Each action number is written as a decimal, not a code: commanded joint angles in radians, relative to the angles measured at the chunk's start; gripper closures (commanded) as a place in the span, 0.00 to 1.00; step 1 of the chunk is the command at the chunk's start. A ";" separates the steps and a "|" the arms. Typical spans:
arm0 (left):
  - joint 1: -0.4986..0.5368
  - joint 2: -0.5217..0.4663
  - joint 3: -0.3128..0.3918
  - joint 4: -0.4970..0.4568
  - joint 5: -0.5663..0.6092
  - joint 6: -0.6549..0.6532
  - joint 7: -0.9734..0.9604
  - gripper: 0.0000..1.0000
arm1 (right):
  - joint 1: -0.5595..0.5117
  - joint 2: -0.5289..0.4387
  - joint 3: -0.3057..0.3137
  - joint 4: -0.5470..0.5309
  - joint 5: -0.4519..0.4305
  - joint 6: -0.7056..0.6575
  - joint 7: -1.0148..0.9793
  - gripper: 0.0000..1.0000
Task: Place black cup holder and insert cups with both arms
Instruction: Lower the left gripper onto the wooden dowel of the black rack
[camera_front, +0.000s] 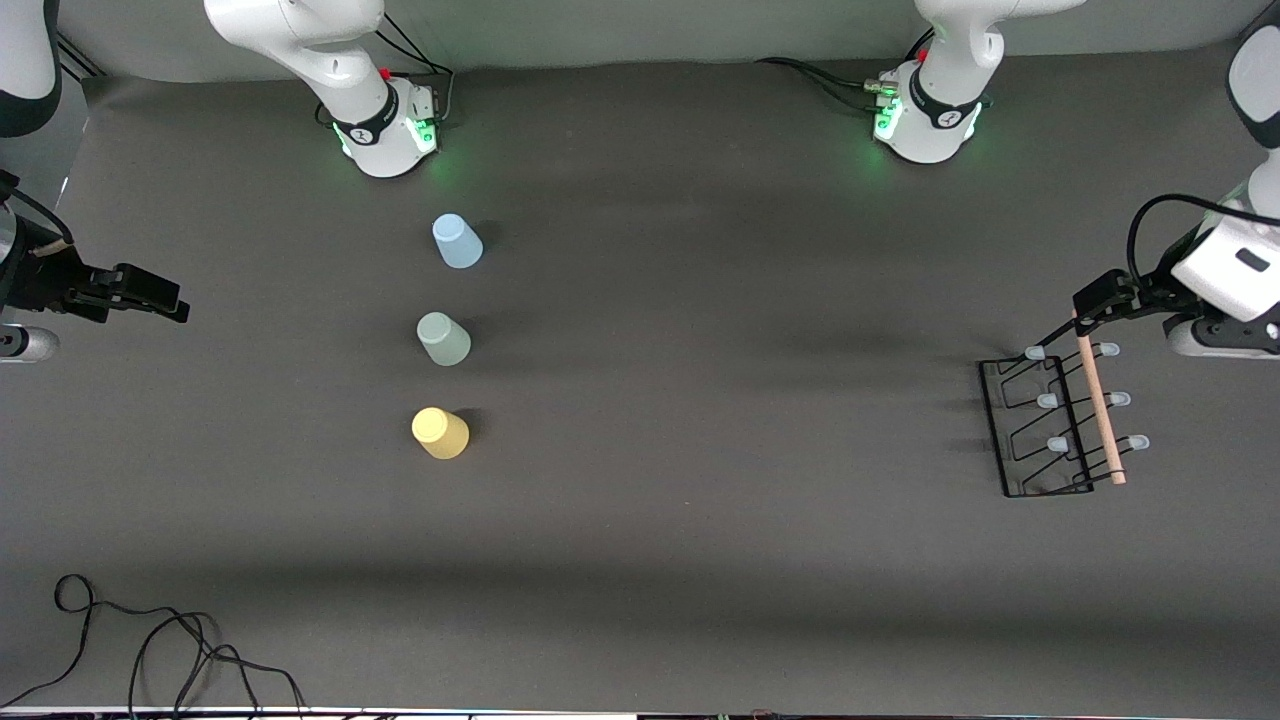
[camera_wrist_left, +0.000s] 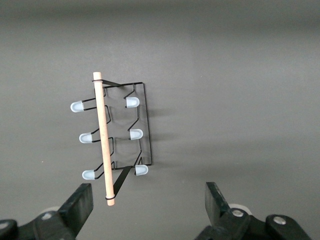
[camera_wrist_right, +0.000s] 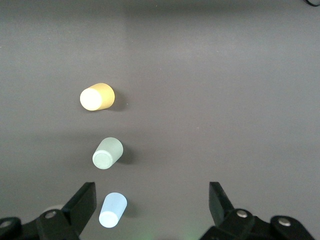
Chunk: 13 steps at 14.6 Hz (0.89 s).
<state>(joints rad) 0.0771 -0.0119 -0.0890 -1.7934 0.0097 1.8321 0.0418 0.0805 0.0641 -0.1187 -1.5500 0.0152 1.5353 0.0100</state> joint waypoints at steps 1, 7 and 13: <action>0.003 0.013 0.008 0.019 0.009 -0.028 0.020 0.00 | 0.015 -0.029 -0.010 -0.028 -0.014 0.019 -0.002 0.00; 0.020 0.020 0.008 0.016 0.012 -0.016 0.035 0.00 | 0.015 -0.023 -0.010 -0.019 -0.017 0.020 -0.002 0.00; 0.026 0.015 0.009 -0.036 0.015 0.036 0.035 0.00 | 0.015 -0.024 -0.010 -0.022 -0.017 0.020 -0.004 0.00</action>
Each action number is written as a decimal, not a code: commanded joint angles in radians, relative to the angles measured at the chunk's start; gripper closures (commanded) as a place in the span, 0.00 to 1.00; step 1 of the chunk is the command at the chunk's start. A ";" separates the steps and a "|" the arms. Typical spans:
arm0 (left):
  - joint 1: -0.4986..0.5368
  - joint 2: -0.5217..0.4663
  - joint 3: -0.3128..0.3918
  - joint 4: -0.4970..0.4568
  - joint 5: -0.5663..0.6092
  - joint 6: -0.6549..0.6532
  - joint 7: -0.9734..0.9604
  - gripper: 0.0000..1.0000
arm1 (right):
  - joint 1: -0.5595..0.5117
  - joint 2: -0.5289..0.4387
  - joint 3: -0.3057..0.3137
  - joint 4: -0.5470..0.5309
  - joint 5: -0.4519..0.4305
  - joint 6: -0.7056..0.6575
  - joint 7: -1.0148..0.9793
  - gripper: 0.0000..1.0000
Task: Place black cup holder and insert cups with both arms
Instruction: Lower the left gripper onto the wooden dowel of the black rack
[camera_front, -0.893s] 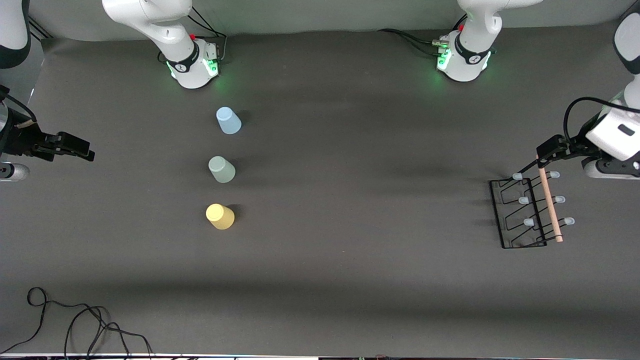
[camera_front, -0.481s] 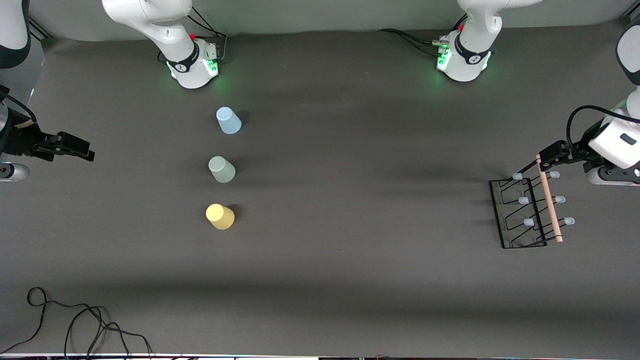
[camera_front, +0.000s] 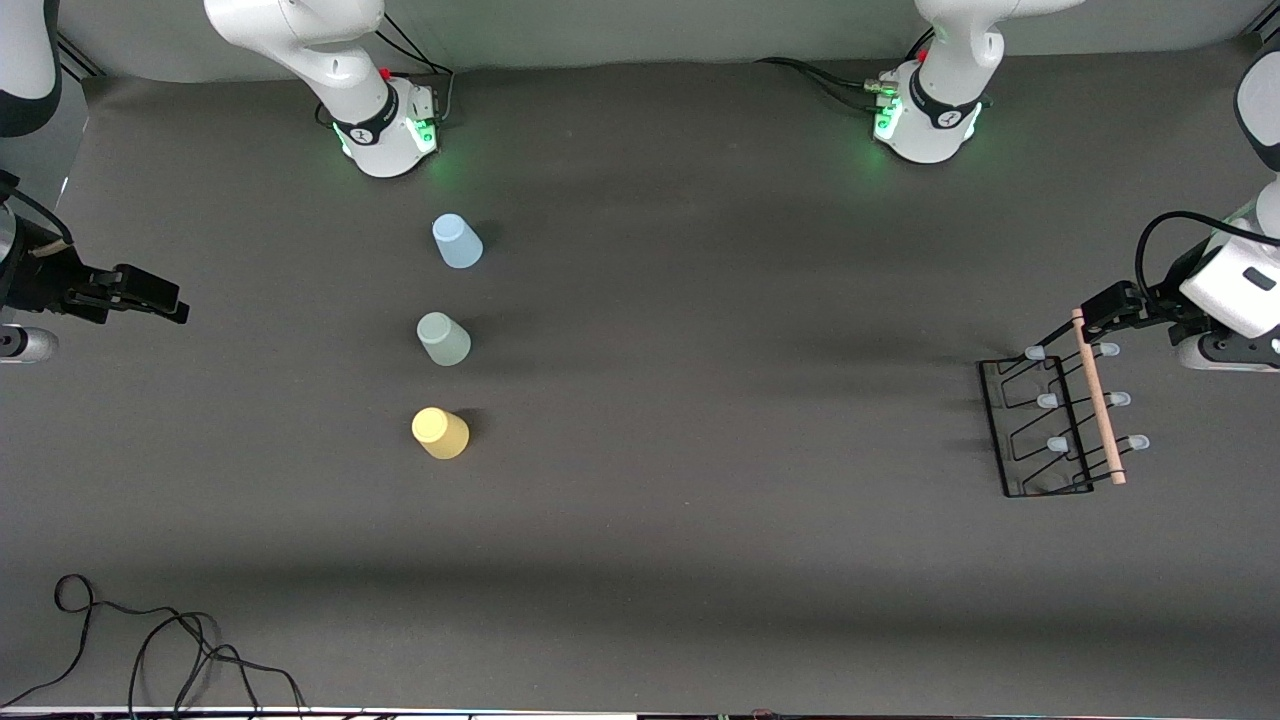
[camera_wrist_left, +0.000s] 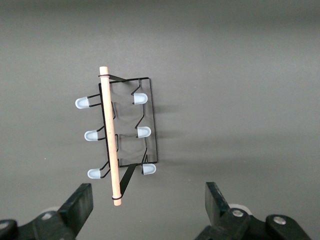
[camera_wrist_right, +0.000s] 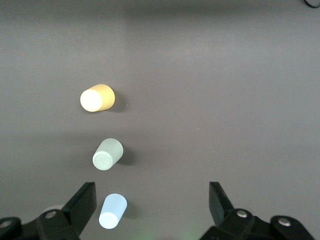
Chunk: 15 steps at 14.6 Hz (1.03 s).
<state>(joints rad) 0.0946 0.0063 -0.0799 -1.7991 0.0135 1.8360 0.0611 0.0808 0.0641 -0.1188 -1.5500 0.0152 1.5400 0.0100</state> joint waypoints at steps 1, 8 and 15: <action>0.010 -0.005 0.000 -0.067 0.017 0.087 0.016 0.00 | 0.014 -0.023 -0.010 -0.022 -0.017 0.015 -0.002 0.00; 0.077 0.061 0.000 -0.256 0.086 0.370 0.059 0.19 | 0.016 -0.024 -0.010 -0.024 -0.018 0.015 -0.002 0.00; 0.123 0.133 0.000 -0.367 0.097 0.514 0.074 0.37 | 0.019 -0.023 -0.007 -0.022 -0.020 0.015 -0.002 0.00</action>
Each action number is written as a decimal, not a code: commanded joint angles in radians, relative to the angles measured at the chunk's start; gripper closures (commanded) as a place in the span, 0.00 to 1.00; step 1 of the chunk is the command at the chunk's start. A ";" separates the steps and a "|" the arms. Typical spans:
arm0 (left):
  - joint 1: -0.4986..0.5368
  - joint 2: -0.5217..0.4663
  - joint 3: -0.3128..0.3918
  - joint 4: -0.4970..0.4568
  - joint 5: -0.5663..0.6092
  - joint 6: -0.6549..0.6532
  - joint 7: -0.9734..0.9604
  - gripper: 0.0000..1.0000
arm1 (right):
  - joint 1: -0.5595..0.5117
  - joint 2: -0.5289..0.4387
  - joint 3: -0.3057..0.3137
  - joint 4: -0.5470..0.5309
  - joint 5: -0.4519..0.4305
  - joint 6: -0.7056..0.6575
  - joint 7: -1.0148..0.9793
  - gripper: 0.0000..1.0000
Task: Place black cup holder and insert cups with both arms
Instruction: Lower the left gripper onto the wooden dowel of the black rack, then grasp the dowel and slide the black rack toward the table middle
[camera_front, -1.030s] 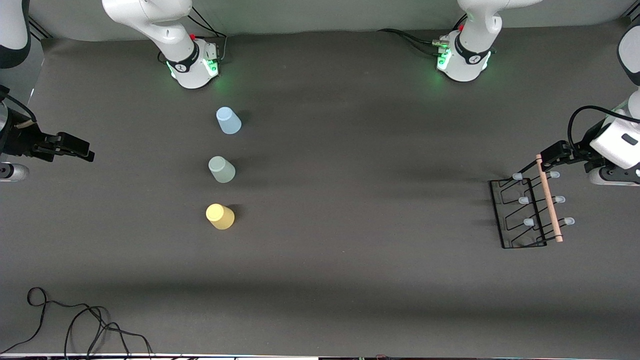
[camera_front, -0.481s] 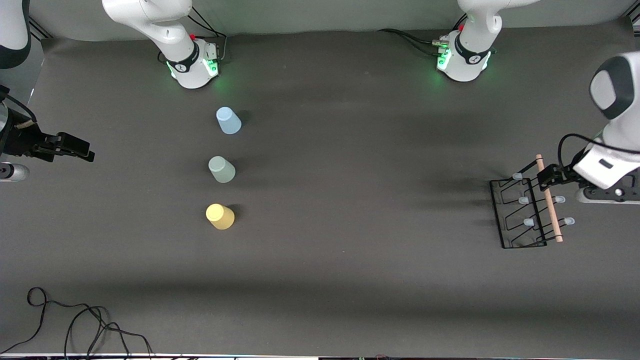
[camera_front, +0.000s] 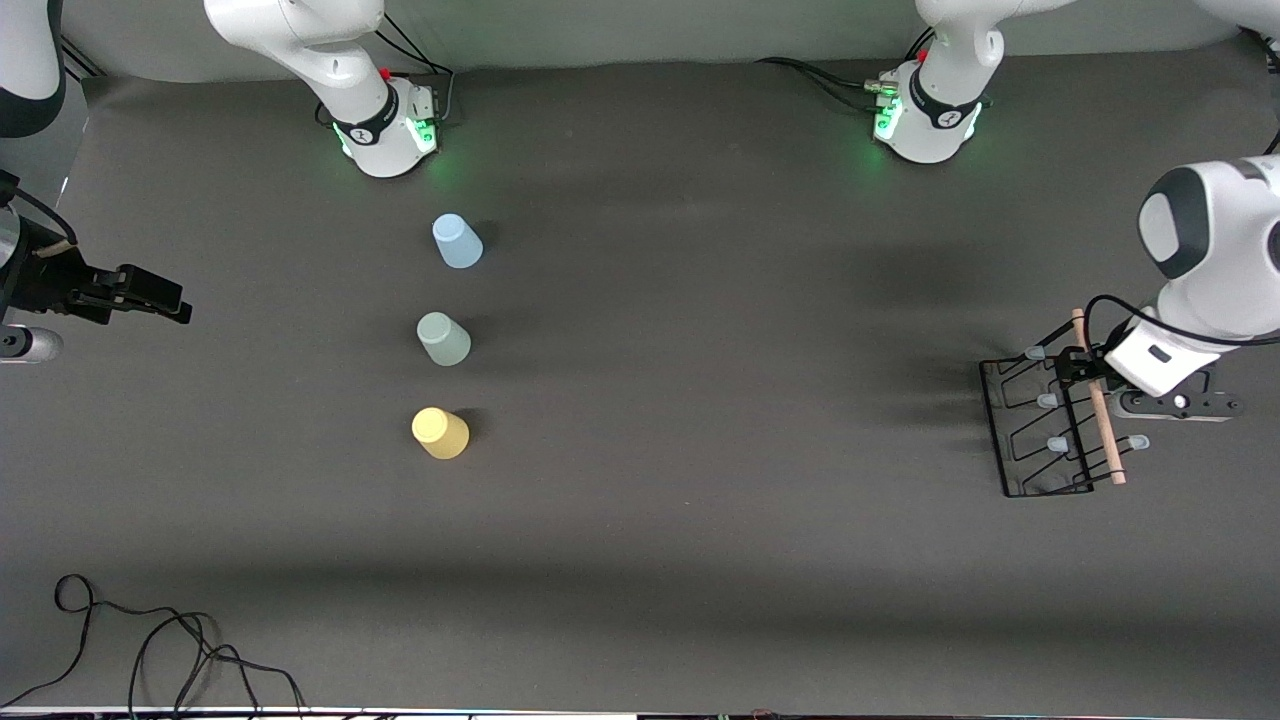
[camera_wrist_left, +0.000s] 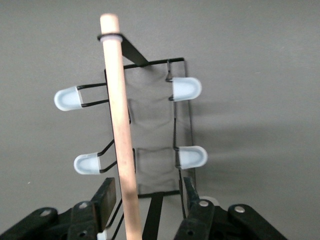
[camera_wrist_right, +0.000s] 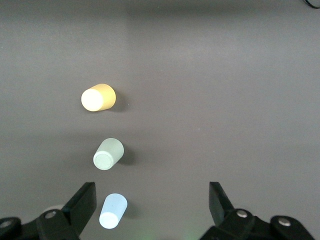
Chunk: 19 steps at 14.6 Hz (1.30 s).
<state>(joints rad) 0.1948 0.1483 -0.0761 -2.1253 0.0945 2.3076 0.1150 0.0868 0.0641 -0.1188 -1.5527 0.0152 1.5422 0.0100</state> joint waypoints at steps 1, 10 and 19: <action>0.023 -0.001 -0.004 -0.041 0.016 0.044 0.020 0.37 | 0.013 -0.023 -0.007 -0.021 -0.020 0.013 -0.002 0.00; 0.012 -0.025 -0.010 0.039 0.014 -0.038 -0.001 1.00 | 0.013 -0.021 -0.007 -0.017 -0.020 0.012 -0.002 0.00; -0.243 -0.148 -0.024 0.113 -0.002 -0.280 -0.217 1.00 | 0.013 -0.020 -0.007 -0.015 -0.018 0.010 -0.002 0.00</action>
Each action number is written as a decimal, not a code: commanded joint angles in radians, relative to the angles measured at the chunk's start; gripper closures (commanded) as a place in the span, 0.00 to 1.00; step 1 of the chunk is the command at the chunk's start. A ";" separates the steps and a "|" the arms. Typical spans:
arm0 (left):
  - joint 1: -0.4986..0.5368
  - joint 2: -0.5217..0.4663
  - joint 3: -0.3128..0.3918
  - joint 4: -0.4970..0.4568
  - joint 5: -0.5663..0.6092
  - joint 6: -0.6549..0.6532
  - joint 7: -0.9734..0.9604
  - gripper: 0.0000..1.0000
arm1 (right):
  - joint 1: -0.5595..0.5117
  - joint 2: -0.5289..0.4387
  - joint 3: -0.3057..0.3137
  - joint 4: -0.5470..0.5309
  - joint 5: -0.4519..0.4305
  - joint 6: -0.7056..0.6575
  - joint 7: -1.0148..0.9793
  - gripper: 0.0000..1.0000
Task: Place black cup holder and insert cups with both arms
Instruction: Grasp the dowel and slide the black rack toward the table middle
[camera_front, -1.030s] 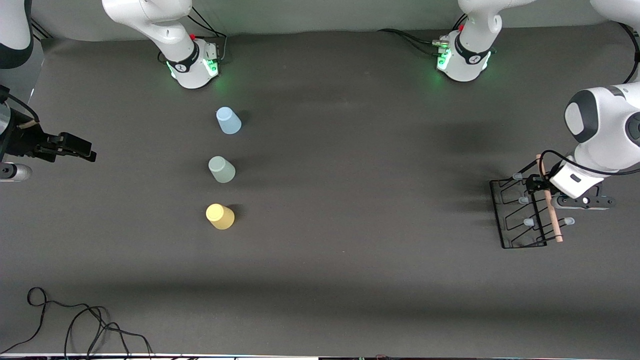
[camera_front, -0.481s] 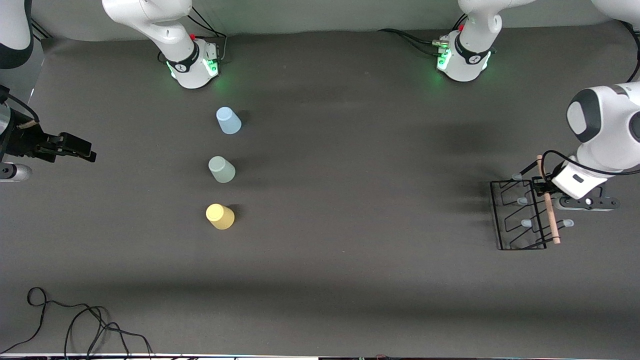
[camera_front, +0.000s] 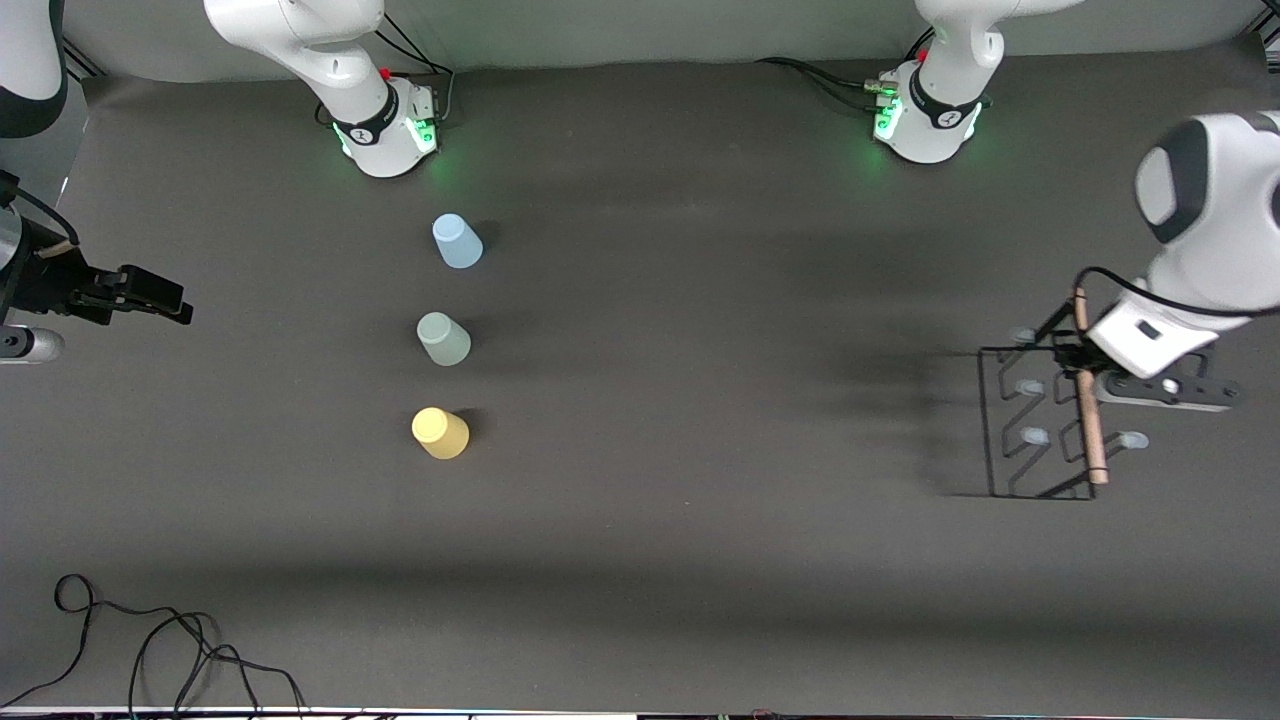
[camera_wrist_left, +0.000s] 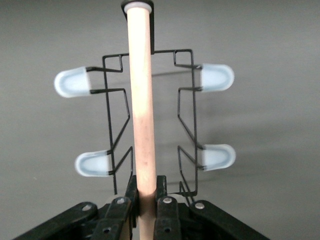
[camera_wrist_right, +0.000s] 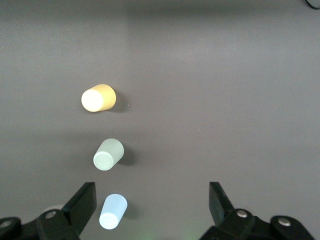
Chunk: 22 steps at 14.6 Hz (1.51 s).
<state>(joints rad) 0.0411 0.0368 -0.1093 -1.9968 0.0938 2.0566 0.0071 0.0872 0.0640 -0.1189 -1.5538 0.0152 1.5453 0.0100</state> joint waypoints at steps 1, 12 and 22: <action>-0.145 -0.037 0.010 -0.014 -0.002 -0.029 -0.190 1.00 | 0.012 -0.018 -0.007 -0.012 -0.018 0.007 -0.002 0.00; -0.651 0.076 0.010 0.056 -0.049 -0.018 -0.695 1.00 | 0.006 -0.021 -0.010 -0.012 -0.020 0.006 -0.018 0.00; -0.877 0.366 0.010 0.255 -0.054 0.154 -0.998 1.00 | 0.006 -0.023 -0.010 -0.014 -0.020 -0.004 -0.016 0.00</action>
<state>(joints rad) -0.8015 0.3631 -0.1189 -1.8083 0.0462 2.1895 -0.9236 0.0868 0.0628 -0.1246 -1.5540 0.0152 1.5456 0.0099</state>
